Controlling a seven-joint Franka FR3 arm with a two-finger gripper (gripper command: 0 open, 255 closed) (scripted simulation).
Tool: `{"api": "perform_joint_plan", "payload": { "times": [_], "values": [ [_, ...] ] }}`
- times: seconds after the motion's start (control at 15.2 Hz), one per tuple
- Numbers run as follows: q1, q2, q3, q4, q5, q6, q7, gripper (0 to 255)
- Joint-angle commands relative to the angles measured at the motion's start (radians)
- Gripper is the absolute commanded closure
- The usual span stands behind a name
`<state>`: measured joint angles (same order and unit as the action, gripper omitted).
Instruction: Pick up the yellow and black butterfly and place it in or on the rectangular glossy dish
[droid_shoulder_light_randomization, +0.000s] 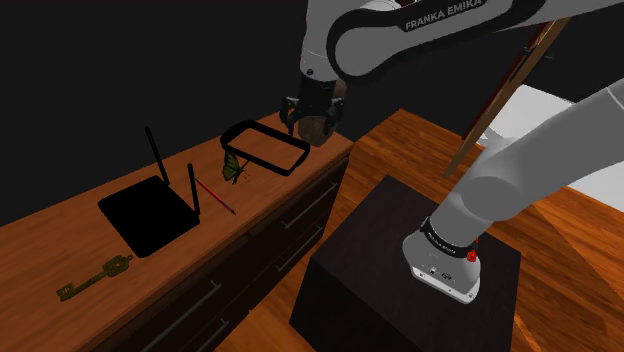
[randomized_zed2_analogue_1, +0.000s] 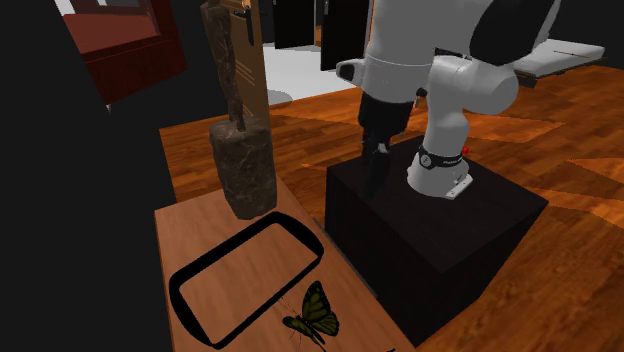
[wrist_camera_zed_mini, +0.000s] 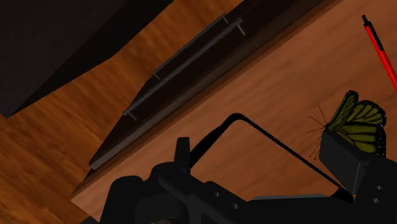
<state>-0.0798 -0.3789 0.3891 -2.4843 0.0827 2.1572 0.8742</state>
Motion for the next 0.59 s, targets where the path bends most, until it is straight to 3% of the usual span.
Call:
{"api": "perform_joint_plan", "payload": {
  "times": [0.0, 0.26, 0.53],
  "values": [
    [-0.021, 0.073, 0.048, 0.014, -0.034, 0.066, 0.106, 0],
    [-0.073, 0.251, 0.127, 0.089, -0.168, 0.161, 0.336, 0],
    [-0.088, 0.446, 0.154, 0.198, -0.365, 0.205, 0.594, 0]
  ]
}}
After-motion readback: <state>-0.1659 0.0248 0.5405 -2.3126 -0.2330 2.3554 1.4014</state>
